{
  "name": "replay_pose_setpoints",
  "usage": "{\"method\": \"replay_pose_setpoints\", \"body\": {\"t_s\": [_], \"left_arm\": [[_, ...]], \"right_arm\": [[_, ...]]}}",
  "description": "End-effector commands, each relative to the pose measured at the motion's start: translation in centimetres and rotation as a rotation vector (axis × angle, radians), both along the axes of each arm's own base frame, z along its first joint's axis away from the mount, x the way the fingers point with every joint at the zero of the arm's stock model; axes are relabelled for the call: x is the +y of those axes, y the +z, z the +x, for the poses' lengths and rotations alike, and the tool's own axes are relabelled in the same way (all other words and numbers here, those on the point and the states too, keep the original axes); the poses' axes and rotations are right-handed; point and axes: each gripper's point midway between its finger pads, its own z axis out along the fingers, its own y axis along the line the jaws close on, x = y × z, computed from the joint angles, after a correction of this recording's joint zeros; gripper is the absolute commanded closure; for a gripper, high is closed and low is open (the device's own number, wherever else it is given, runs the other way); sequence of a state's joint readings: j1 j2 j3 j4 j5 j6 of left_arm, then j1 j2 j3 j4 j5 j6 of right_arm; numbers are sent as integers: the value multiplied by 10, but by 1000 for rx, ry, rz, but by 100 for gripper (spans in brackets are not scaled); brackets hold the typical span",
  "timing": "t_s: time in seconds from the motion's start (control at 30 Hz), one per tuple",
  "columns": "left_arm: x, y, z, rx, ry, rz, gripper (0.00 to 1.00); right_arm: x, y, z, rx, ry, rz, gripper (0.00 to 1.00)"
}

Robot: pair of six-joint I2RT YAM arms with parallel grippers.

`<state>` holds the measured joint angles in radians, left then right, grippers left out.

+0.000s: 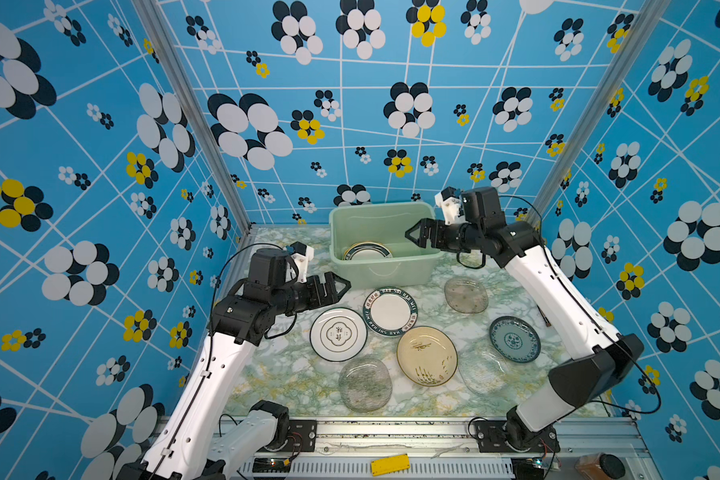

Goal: Place the plates into the plastic bin on the countertop
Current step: 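Open the right gripper and swing it toward the green-rimmed HAO SHI HAO WEI plate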

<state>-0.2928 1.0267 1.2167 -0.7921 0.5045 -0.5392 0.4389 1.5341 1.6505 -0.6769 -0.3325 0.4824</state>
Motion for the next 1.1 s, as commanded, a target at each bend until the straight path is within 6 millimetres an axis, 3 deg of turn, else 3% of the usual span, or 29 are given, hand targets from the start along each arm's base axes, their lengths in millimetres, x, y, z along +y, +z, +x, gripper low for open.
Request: {"method": "replay_pose_setpoints", "body": {"t_s": [0.0, 0.13, 0.23, 0.43, 0.7, 0.9, 1.07], "left_arm": [[-13, -14, -10, 36, -86, 37, 1], [-23, -33, -8, 65, -107, 76, 1], [-24, -43, -4, 78, -90, 88, 1], [-5, -68, -7, 156, 15, 161, 1], [0, -83, -14, 216, 29, 155, 1], [-29, -83, 1, 205, -65, 40, 1], [-46, -101, 19, 141, -156, 26, 1]], "right_arm": [[3, -2, -22, 16, -19, 165, 5], [-10, -37, -46, 81, -57, 186, 7], [-17, -65, -52, 139, -73, 185, 7], [2, -93, -52, 257, -47, 285, 11], [-8, -146, -47, 340, -82, 133, 11], [-31, -180, -41, 387, -196, 91, 10], [-29, -207, -34, 453, -223, 220, 8]]}}
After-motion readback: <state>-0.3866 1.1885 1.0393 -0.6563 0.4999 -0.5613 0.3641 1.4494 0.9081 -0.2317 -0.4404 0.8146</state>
